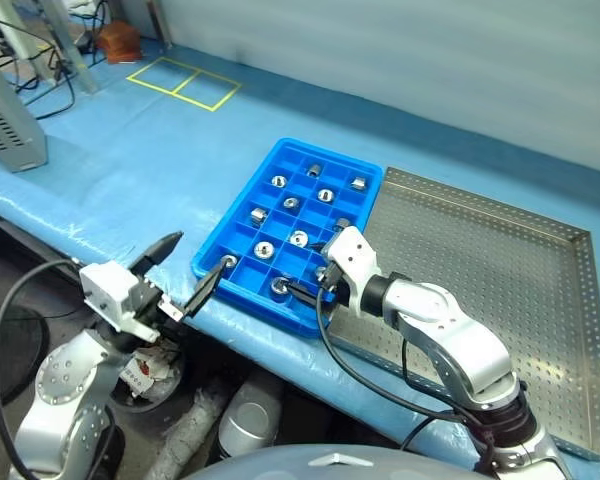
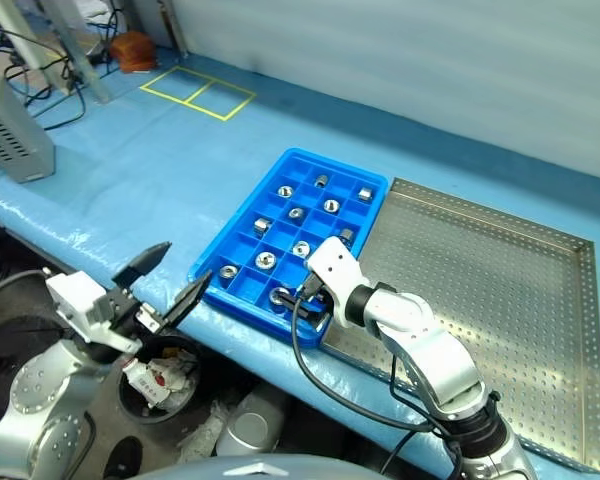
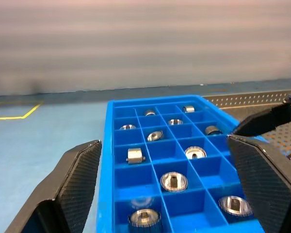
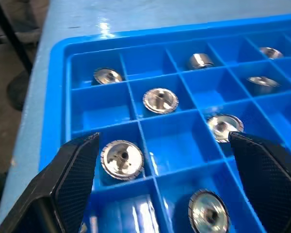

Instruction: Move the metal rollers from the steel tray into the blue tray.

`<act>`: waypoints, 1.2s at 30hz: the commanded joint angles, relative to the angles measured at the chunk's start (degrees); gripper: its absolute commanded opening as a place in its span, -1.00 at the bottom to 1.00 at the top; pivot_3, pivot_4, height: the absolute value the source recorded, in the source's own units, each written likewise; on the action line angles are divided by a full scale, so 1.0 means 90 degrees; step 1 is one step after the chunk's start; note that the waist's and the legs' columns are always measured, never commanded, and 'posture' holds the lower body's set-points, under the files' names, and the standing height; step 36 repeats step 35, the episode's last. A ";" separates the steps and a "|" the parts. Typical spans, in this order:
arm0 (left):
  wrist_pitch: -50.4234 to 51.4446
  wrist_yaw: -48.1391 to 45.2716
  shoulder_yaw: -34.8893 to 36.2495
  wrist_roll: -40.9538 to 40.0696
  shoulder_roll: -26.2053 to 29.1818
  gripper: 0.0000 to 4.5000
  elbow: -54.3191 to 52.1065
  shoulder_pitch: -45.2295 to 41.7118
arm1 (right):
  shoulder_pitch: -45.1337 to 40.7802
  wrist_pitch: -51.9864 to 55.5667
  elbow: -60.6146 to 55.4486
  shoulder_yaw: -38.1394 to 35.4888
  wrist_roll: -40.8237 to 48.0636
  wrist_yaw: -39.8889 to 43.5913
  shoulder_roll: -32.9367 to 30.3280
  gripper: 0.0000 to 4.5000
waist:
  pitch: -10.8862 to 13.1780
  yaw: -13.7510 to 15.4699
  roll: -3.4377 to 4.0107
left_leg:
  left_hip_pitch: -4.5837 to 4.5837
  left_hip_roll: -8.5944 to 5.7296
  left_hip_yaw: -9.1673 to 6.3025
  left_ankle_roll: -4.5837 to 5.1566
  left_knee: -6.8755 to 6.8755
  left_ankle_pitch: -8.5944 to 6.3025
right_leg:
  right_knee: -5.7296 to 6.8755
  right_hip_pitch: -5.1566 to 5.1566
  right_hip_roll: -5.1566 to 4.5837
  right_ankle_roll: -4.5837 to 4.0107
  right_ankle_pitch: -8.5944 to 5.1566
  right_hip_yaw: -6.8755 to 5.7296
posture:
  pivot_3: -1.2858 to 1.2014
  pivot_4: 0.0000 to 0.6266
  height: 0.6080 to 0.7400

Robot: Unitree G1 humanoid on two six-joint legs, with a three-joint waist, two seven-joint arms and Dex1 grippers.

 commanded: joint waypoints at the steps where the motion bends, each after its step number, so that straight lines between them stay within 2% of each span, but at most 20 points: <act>1: 0.0389 0.0233 -0.0150 0.0136 0.0044 1.00 -0.0041 -0.0702 | 0.0158 0.0035 -0.0518 -0.0282 -0.0032 -0.0258 -0.0029 0.99 | -0.0001 -0.0202 0.0004 | 0.0001 0.0000 0.0000 0.0001 0.0000 0.0001 | 0.0001 0.0026 0.0002 0.0002 0.0002 0.0002 | 0.24 -0.52 1.00; 5: 0.0737 0.0334 -0.0523 0.0350 -0.0069 1.00 0.0211 -0.1544 | 0.0426 0.0084 -0.0804 -0.0457 -0.0094 -0.0550 -0.0052 0.99 | -0.0003 -0.0689 0.0007 | 0.0035 -0.0002 -0.0005 0.0002 -0.0005 0.0000 | -0.0009 0.0065 0.0002 0.0002 0.0001 0.0002 | 0.19 -0.52 1.00; 11: 0.0835 -0.0051 -0.0918 0.0516 -0.0064 1.00 0.0743 -0.2127 | 0.0838 0.0147 -0.1122 -0.0704 -0.0174 -0.0940 -0.0011 0.99 | -0.0002 -0.1543 0.0007 | 0.0045 -0.0003 -0.0012 0.0007 -0.0005 0.0004 | -0.0004 0.0074 0.0009 0.0001 0.0001 0.0019 | 0.13 -0.52 1.00; 14: 0.1154 0.0178 -0.1161 0.0810 -0.0146 1.00 0.1050 -0.2448 | 0.1162 0.0114 -0.1166 -0.0957 -0.0384 -0.1341 0.0100 0.99 | -0.0002 -0.1933 0.0006 | 0.0048 -0.0006 -0.0017 0.0010 -0.0004 0.0006 | -0.0004 0.0081 0.0011 0.0003 0.0002 0.0026 | 0.11 -0.52 1.00; 16: 0.1470 0.0395 -0.1255 0.0992 -0.0186 1.00 0.1222 -0.2614 | 0.1300 0.0159 -0.1161 -0.1088 -0.0411 -0.1498 0.0200 0.99 | -0.0002 -0.2121 0.0006 | 0.0055 -0.0006 -0.0019 0.0014 -0.0003 0.0008 | -0.0003 0.0085 0.0011 0.0004 0.0003 0.0031 | 0.10 -0.52 1.00; 19: 0.1300 0.0560 -0.1421 0.1488 -0.0328 1.00 0.1780 -0.2917 | 0.1505 0.0100 -0.1101 -0.1311 -0.0333 -0.1560 0.0362 0.99 | -0.0002 -0.2365 0.0006 | 0.0067 -0.0008 -0.0016 0.0019 -0.0003 0.0012 | 0.0005 0.0090 0.0013 0.0008 0.0005 0.0042 | 0.09 -0.52 1.00; 25: 0.1897 0.0953 -0.1458 0.1623 -0.0805 1.00 0.2009 -0.3068 | 0.1737 -0.0211 -0.1130 -0.1577 -0.0228 -0.1595 0.0642 0.99 | -0.0001 -0.2555 0.0004 | 0.0074 -0.0008 -0.0011 0.0020 -0.0004 0.0013 | 0.0011 0.0088 0.0017 0.0016 0.0010 0.0057 | 0.09 -0.52 1.00; 36: 0.1465 0.0851 -0.1346 0.1837 -0.0890 1.00 0.1929 -0.2749 | 0.1650 -0.0341 -0.1096 -0.1692 -0.0243 -0.1709 0.0747 0.99 | -0.0001 -0.2570 0.0004 | 0.0077 -0.0009 0.0004 0.0021 -0.0004 0.0013 | 0.0015 0.0083 0.0016 0.0016 0.0010 0.0075 | 0.09 -0.52 1.00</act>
